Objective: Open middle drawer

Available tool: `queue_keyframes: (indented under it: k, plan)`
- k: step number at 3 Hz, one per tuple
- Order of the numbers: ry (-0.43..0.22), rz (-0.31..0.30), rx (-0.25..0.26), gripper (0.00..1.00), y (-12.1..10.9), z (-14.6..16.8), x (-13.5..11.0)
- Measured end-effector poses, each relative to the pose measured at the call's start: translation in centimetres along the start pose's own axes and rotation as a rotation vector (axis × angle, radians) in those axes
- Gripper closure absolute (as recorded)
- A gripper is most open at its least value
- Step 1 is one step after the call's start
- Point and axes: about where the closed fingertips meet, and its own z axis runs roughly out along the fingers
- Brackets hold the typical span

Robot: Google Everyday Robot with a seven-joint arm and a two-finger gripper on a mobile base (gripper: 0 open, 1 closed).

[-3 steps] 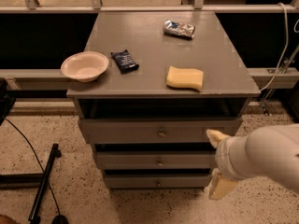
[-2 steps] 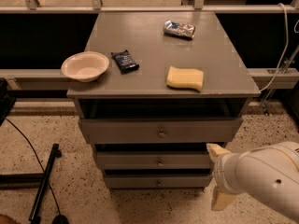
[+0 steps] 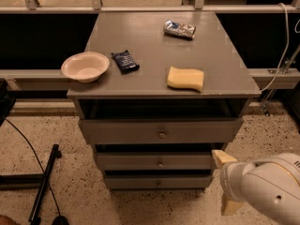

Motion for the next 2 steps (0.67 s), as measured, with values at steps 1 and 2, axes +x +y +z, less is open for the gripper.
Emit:
queue_keyframes:
  k: [1, 2]
  plan:
    - [-0.042, 0.12, -0.083, 0.0, 0.6, 1.0, 1.6]
    - [-0.189, 0.232, -0.194, 0.0, 1.2, 3.6, 2.3]
